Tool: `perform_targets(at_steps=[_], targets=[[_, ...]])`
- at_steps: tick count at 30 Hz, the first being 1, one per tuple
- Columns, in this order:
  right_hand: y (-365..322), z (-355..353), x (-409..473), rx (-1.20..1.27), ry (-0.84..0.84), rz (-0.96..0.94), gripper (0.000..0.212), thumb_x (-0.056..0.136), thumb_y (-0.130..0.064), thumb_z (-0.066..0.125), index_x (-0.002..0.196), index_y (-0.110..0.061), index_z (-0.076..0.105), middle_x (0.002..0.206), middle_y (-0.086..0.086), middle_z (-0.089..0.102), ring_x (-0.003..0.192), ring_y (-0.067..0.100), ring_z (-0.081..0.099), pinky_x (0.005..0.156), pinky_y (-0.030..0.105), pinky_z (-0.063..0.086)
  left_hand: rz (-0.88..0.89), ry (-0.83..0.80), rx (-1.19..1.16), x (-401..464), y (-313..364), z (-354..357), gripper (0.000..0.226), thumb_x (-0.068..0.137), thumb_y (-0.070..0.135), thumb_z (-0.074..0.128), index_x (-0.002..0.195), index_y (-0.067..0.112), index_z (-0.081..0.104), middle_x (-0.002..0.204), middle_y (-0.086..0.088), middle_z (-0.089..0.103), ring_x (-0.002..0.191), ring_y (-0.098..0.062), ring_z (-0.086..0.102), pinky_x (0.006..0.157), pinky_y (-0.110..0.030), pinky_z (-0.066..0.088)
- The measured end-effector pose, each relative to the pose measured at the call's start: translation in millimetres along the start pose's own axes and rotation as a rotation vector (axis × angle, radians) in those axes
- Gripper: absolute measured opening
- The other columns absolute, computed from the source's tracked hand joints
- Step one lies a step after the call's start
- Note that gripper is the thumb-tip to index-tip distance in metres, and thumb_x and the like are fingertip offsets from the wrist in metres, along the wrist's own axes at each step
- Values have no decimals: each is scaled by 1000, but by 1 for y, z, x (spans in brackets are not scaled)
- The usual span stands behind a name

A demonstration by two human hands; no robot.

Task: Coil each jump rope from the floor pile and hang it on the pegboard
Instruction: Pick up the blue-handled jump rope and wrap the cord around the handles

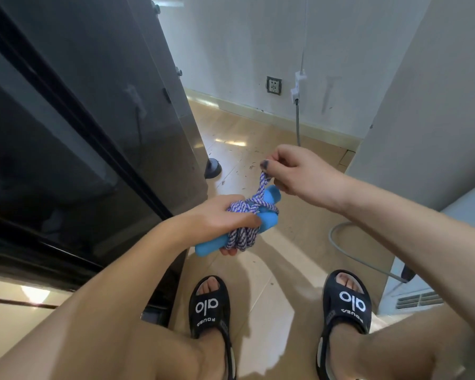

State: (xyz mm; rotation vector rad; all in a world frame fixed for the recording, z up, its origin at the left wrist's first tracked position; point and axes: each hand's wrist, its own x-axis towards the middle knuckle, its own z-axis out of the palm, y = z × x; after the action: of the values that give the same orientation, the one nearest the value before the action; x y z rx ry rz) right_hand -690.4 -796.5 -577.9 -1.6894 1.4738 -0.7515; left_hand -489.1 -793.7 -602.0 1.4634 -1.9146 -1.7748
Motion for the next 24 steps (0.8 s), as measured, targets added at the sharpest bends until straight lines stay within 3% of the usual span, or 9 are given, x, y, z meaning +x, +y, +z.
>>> perform_targets(at_steps=[3, 5, 7, 9, 11, 15, 18, 22, 24], targets=[[3, 9, 0, 93, -3, 13, 22, 100, -24, 55, 80, -16, 51, 52, -11, 54, 42, 3, 43, 45, 16, 33, 38, -11, 80, 0, -5, -7, 23, 92, 25, 72, 101, 9, 58, 83, -7, 72, 68, -25, 68, 63, -33, 54], [2, 9, 0, 151, 11, -14, 18, 99, -17, 55, 82, -17, 50, 61, -8, 60, 45, 7, 48, 48, 19, 37, 57, 2, 226, 1, -9, -12, 22, 89, 33, 74, 100, 18, 62, 88, 3, 73, 78, -17, 72, 67, -28, 56], [-1, 8, 0, 191, -22, -33, 13, 98, -14, 55, 86, -15, 54, 69, -1, 65, 51, 9, 54, 53, 26, 45, 64, 13, 234, 3, -10, -12, 19, 92, 32, 70, 100, 16, 64, 93, -4, 73, 82, -26, 72, 70, -37, 59], [-2, 9, -3, 146, -94, -38, 10, 98, -19, 56, 89, -14, 58, 78, 0, 69, 60, 8, 59, 64, 32, 52, 47, 49, 124, 5, -10, -9, 16, 96, 23, 64, 102, 8, 63, 92, -18, 72, 74, -36, 71, 69, -46, 58], [0, 11, -4, 56, -80, -44, 11, 92, -27, 61, 91, -16, 60, 82, -3, 67, 65, 9, 59, 69, 34, 53, 52, 113, 117, 8, -8, -8, 16, 95, 21, 65, 105, 8, 63, 90, -17, 73, 73, -37, 72, 67, -47, 59], [6, 9, -1, 103, 64, 79, 31, 80, -44, 72, 91, -19, 58, 83, 6, 68, 73, 24, 68, 68, 42, 58, 109, 202, 279, 10, -11, -12, 23, 88, 32, 74, 101, 18, 63, 87, -2, 72, 76, -14, 72, 62, -25, 56], [6, 18, -6, -27, 58, 103, 38, 76, -53, 74, 95, -24, 58, 83, -1, 68, 72, 17, 64, 65, 35, 54, 88, 239, 346, 10, -11, -6, 38, 80, 41, 76, 108, 22, 60, 92, 2, 72, 79, -12, 72, 69, -30, 61], [5, 33, -5, -379, 179, -54, 13, 87, -30, 62, 92, -19, 56, 78, -1, 65, 77, 25, 61, 67, 38, 52, 74, 307, 394, 15, -5, 2, 39, 75, 45, 75, 98, 20, 56, 87, 2, 71, 78, -14, 71, 71, -36, 60], [3, 34, -2, -369, 200, -80, 7, 89, -20, 55, 93, -17, 60, 80, 2, 65, 78, 28, 59, 70, 40, 52, 60, 330, 410, 17, -4, 2, 39, 75, 45, 75, 96, 19, 55, 87, 0, 70, 79, -16, 71, 72, -37, 59]])
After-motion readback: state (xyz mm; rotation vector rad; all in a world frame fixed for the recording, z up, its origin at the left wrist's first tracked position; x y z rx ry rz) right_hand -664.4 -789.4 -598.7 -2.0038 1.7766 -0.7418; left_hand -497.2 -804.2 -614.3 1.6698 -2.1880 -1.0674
